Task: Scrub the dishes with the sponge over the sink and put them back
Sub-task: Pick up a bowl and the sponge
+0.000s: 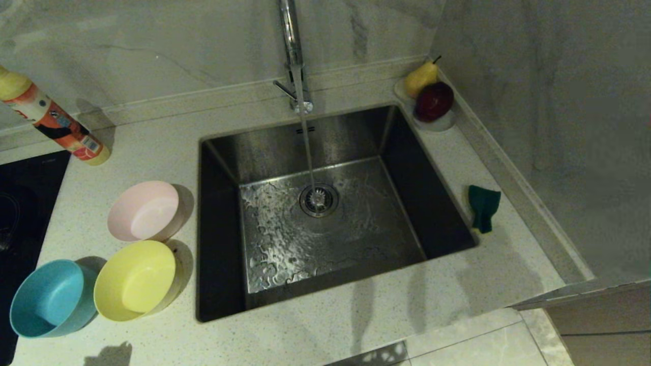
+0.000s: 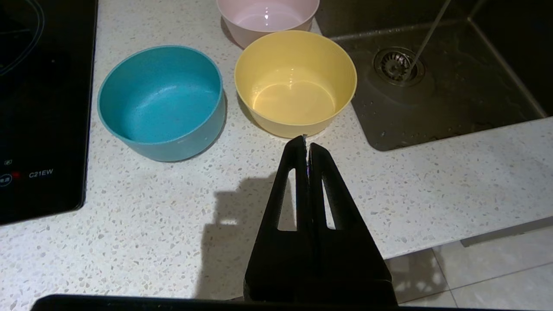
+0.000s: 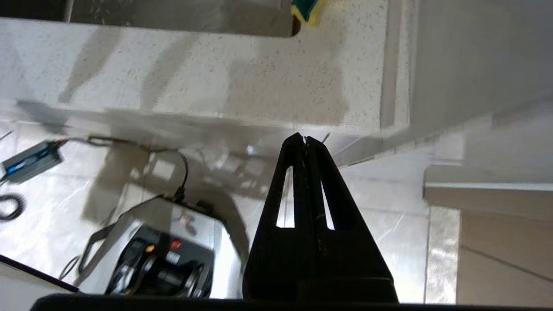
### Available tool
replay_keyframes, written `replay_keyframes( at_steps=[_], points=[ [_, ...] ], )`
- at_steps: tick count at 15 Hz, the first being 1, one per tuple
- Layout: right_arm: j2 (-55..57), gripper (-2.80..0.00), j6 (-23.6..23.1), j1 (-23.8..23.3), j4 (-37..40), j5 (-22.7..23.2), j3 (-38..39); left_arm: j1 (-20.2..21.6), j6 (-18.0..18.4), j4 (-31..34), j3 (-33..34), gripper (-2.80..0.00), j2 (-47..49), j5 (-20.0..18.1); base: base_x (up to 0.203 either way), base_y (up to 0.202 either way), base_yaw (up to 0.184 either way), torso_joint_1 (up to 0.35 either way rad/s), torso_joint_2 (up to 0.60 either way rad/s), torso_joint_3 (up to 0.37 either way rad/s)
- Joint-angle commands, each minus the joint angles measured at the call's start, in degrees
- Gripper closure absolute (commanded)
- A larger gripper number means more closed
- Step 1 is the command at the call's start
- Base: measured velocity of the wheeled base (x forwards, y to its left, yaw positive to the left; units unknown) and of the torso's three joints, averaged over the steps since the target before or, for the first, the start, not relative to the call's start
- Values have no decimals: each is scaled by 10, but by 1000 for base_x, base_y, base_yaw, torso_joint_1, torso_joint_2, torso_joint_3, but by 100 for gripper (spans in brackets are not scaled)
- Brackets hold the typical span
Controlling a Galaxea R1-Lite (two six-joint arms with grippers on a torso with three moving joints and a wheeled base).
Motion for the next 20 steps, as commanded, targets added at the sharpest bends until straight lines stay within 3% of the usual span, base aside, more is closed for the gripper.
replay_keyframes(
  at_steps=[1, 5, 11, 13, 14, 16, 20],
  points=[
    [136, 0, -1, 5, 1, 3, -47, 0, 0, -1, 23, 0, 1, 0, 0, 0, 0, 0, 0, 0],
    [266, 0, 1, 24, -15, -30, -101, 0, 0, -1, 23, 0, 1, 0, 0, 0, 0, 0, 0, 0],
    [395, 0, 58, 154, -91, -183, -140, 0, 0, -1, 23, 0, 1, 0, 0, 0, 0, 0, 0, 0],
    [422, 0, 66, 166, -102, -214, -149, 0, 0, 0, 23, 0, 1, 0, 0, 0, 0, 0, 0, 0],
    [440, -280, 73, 177, -123, -233, -152, 0, 0, -1, 23, 0, 1, 0, 0, 0, 0, 0, 0, 0],
    [477, -280, 100, 192, -172, -291, -155, 0, 0, -1, 23, 0, 1, 0, 0, 0, 0, 0, 0, 0],
    [526, -280, 146, 209, -198, -319, -181, 0, 0, 0, 23, 0, 1, 0, 0, 0, 0, 0, 0, 0]
  ],
)
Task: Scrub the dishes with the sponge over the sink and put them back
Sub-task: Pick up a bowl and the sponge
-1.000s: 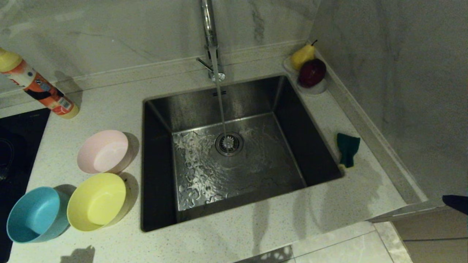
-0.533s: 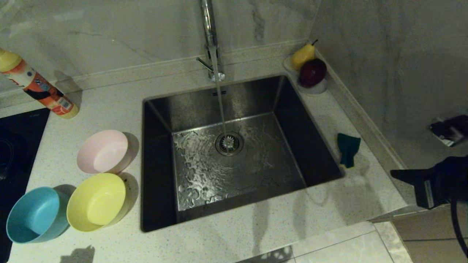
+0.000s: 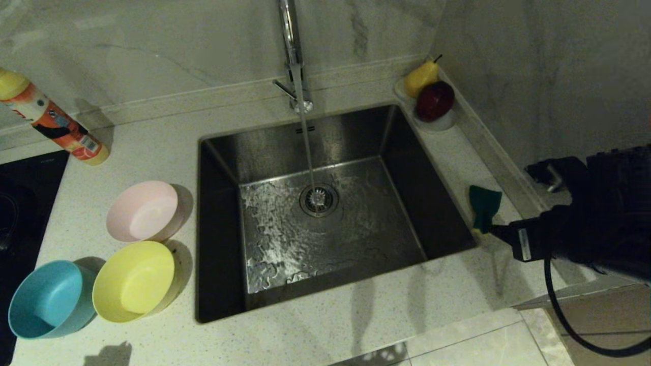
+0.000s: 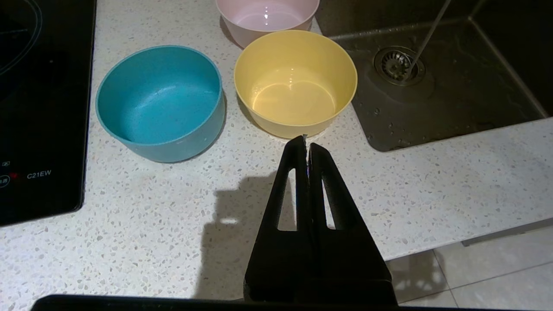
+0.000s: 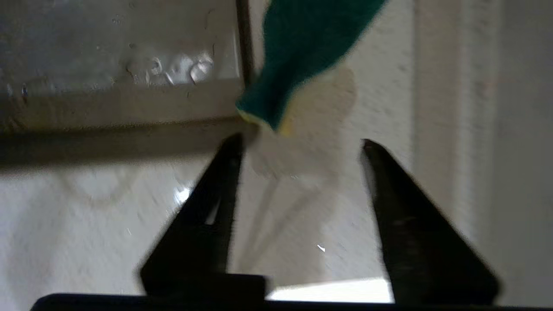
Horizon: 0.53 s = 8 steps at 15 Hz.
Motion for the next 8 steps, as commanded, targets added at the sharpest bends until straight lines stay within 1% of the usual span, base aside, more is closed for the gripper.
replay_keyframes(
  at_steps=[1, 3, 6, 8],
  points=[
    [44, -280, 34, 10, -1, -18, -33, 0, 0, 0, 23, 0, 0, 0, 0, 0, 0, 0, 0, 0],
    [68, -280, 51, 12, -1, -30, -56, 0, 0, -1, 23, 0, 0, 0, 0, 0, 0, 0, 0, 0],
    [98, -280, 92, 13, 2, -55, -79, 0, 0, -1, 23, 0, 0, 0, 0, 0, 0, 0, 0, 0],
    [119, -280, 109, 14, -1, -85, -86, 0, 0, -1, 23, 0, 0, 0, 0, 0, 0, 0, 0, 0]
  ],
)
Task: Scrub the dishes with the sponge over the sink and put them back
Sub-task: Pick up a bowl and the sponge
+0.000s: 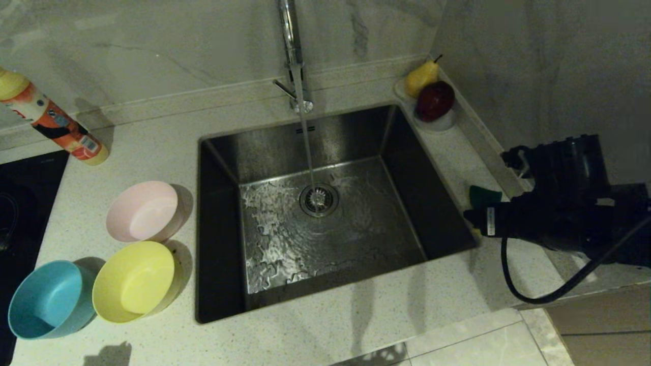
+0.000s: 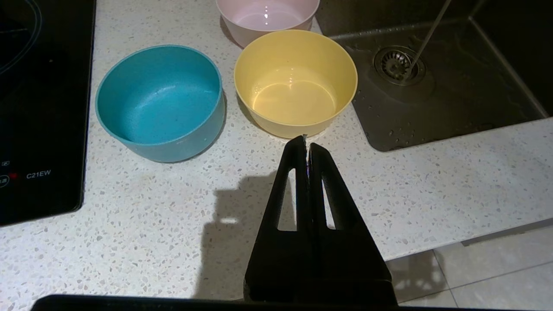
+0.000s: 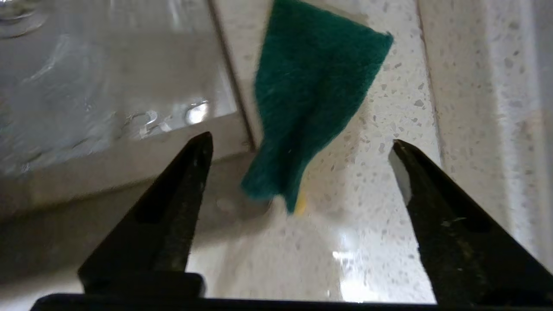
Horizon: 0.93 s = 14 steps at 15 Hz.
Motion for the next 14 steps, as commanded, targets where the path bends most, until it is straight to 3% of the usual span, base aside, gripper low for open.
replay_keyframes(
  at_steps=[1, 9, 14],
  points=[
    [28, -280, 14, 10, -1, -30, -14, 0, 0, -1, 23, 0, 0, 0, 0, 0, 0, 0, 0, 0],
    [50, -280, 20, 33, 2, -103, -24, 0, 0, 0, 23, 0, 0, 0, 0, 0, 0, 0, 0, 0],
    [70, -280, 31, 33, 0, -107, -30, 0, 0, -1, 23, 0, 0, 0, 0, 0, 0, 0, 0, 0]
  ],
)
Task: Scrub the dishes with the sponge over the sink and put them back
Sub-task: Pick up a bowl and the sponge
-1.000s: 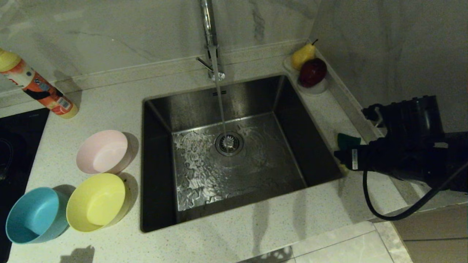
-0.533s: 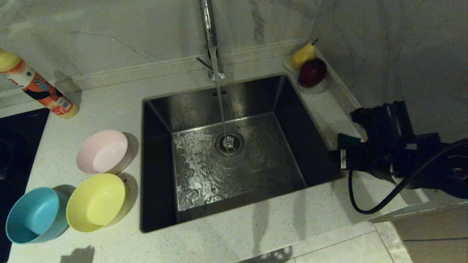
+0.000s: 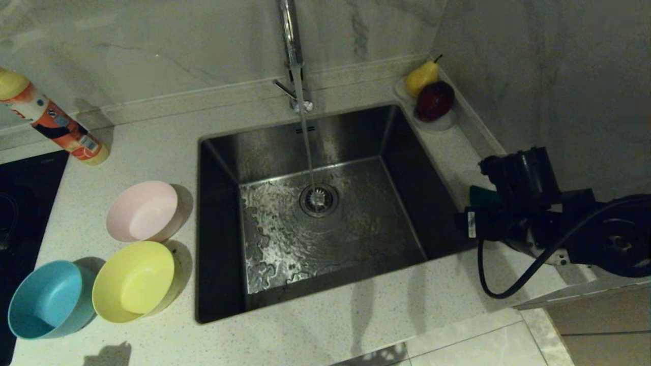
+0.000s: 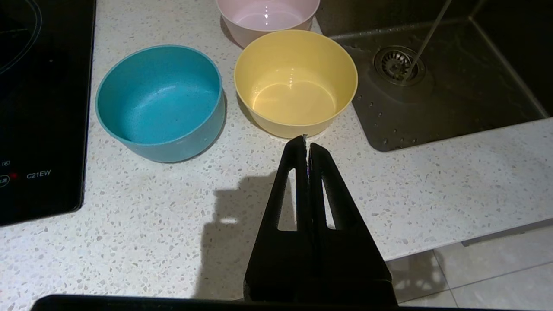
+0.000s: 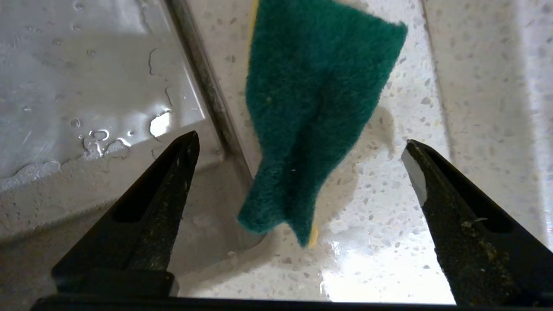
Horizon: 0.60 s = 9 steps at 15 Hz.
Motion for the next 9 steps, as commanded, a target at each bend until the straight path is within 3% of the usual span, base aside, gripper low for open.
replay_keyframes(
  at_steps=[1, 5, 6, 9],
  points=[
    [15, -280, 13, 0, 1, -2, -10, 0, 0, 0, 23, 0, 0, 0, 0, 0, 0, 0, 0, 0],
    [18, -280, 14, 0, 3, -2, -26, 0, 0, -1, 23, 0, 0, 0, 0, 0, 0, 0, 0, 0],
    [18, 0, 17, 1, 3, -2, -26, 0, 0, -1, 23, 0, 0, 0, 0, 0, 0, 0, 0, 0],
    [12, 0, 21, 3, 4, -2, -26, 0, 0, 0, 23, 0, 0, 0, 0, 0, 0, 0, 0, 0]
  ],
)
